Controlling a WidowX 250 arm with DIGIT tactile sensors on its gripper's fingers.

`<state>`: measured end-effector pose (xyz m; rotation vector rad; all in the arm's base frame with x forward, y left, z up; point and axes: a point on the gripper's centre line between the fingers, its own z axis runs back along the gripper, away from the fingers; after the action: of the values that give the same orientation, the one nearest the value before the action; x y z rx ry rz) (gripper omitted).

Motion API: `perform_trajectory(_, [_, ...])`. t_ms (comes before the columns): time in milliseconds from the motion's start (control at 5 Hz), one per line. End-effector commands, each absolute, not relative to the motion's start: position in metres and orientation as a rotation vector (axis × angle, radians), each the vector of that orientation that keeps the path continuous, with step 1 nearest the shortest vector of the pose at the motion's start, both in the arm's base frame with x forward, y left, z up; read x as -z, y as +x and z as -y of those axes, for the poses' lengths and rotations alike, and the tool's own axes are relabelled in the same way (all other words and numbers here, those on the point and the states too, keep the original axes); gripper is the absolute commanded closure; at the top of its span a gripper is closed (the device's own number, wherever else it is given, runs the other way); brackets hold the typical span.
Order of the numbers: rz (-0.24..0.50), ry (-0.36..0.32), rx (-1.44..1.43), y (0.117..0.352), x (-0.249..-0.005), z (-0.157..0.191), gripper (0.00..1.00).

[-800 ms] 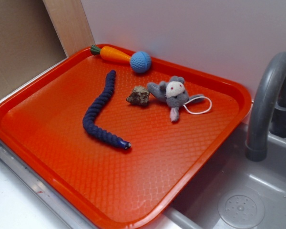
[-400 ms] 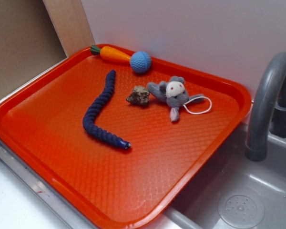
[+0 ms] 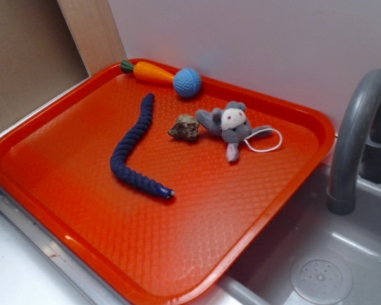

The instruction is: Grab the rock.

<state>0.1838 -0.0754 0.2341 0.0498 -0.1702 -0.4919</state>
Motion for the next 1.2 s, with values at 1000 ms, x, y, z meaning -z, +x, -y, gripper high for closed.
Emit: perform_trajectory(1000, [-0.031,0.033,1.311,0.265,-0.096,0.216,0.00])
